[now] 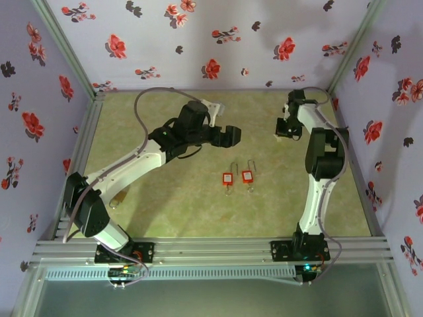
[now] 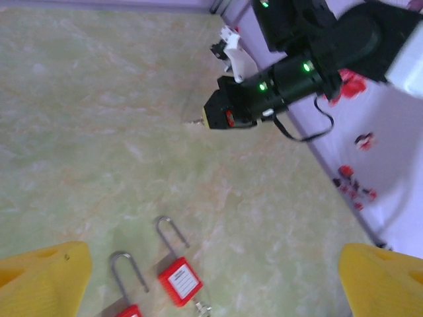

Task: Unlock with the key

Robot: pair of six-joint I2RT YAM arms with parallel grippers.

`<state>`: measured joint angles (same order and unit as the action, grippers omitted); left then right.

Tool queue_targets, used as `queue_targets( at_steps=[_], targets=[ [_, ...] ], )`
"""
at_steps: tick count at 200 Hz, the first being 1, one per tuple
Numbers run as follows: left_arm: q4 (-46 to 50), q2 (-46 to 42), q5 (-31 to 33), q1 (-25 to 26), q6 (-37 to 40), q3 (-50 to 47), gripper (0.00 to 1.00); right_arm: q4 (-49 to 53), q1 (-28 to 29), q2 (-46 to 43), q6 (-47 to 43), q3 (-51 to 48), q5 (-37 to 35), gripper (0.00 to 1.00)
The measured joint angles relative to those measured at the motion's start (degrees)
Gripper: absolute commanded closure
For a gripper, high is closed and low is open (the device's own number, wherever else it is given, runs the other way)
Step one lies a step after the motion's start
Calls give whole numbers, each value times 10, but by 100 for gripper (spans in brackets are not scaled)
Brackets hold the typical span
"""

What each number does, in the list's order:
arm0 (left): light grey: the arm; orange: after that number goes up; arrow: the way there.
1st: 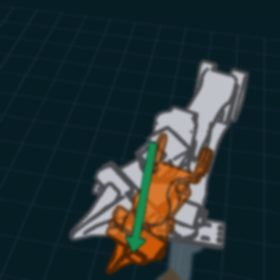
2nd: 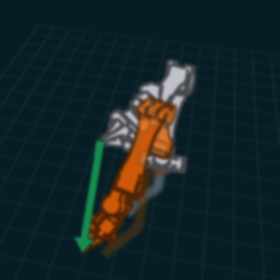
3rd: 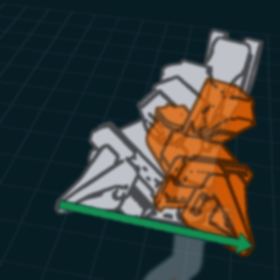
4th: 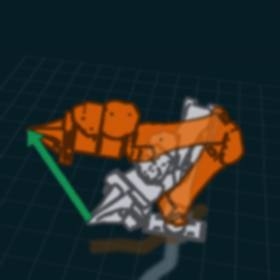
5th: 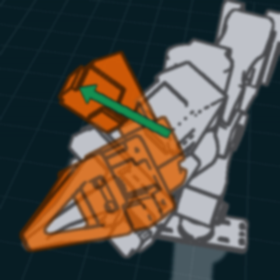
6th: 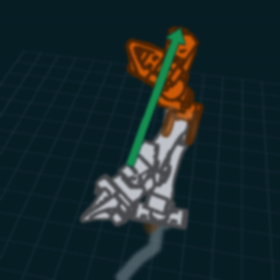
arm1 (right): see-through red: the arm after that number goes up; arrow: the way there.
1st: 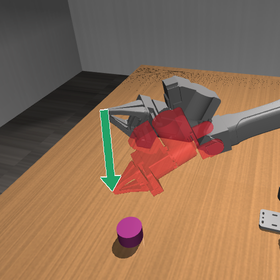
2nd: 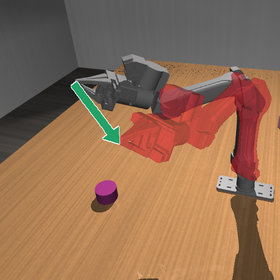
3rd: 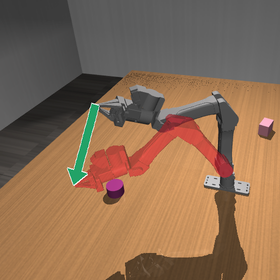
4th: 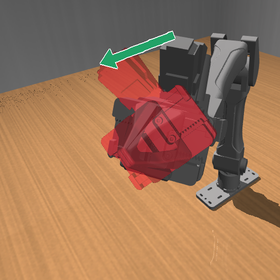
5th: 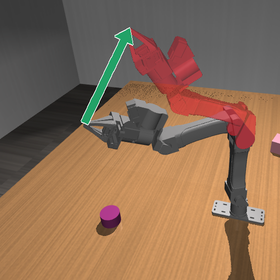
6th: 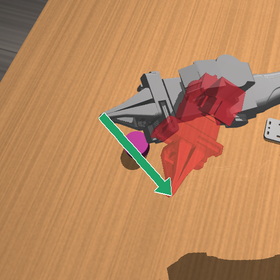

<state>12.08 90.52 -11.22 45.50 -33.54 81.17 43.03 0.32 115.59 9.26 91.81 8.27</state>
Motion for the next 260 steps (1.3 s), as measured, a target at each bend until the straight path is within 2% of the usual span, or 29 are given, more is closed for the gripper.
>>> queue_targets(
  at_steps=[52,126,190,260],
  targets=[
    [-144,4,-23,-30,-172,-80,7,-92,38,-204,72,-135,59,100],
    [-227,48,-55,-38,-369,-76,11,-233,142,-401,219,-282,104,100],
    [-263,50,-69,-30,-549,-76,10,-331,218,-454,256,-318,97,100],
    [-320,50,-64,-19,-669,-86,10,-401,273,-454,257,-326,80,100]
  ],
)
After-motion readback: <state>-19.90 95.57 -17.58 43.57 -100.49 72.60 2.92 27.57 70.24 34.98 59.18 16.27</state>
